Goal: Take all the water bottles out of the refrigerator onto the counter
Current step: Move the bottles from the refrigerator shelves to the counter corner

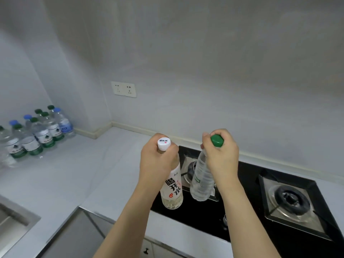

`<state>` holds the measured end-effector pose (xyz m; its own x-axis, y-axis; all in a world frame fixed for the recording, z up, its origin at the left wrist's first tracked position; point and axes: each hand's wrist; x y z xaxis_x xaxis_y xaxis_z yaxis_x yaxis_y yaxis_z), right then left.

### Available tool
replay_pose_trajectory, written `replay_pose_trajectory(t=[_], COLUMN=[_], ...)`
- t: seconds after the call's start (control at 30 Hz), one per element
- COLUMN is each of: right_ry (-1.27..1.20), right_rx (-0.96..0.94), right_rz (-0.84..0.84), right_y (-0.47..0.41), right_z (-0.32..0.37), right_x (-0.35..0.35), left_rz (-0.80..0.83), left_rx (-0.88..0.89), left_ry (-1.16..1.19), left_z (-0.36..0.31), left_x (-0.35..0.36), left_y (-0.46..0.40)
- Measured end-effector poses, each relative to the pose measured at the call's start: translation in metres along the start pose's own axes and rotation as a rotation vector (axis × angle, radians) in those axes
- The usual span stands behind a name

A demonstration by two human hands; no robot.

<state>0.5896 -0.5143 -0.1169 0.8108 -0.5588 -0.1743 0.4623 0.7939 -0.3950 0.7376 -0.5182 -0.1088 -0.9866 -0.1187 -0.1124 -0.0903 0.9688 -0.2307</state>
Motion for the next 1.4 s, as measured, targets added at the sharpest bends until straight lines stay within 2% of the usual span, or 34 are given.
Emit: replay_pose_trajectory(t=[0.53,0.87,1.1,1.4], right_ry=[-0.123,-0.126,-0.139,-0.145], right_rx=[-0.039,0.011,0.08,0.098], right_rz=[0.274,0.358,0.369,0.513], right_y=[-0.085,-0.104,-0.098,-0.069], right_z=[-0.019,-0.03,-0.022,-0.004], right_x=[0.163,0.285,0.396,0.556], left_rz=[-0.175,-0.245,-0.245,-0.36], left_rx=[-0.044,-0.098,-0.093,-0.135], left_ry=[-0.109,-0.097,-0.111,-0.091], left_z=[0.045,0.098,0.129,0.186], left_x=[-0.064,-0.135,-0.225,-0.37], left_y=[-0.138,-0.216,-0.277,-0.323])
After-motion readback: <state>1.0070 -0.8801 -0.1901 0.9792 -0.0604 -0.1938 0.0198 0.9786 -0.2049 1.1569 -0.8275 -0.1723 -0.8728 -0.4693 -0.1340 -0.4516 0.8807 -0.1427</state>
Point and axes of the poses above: each hand's wrist, its own y-axis away from the middle knuckle, its own x-axis out of the palm, z = x × y, and after that the axes turned 1 degree about z, right-handed
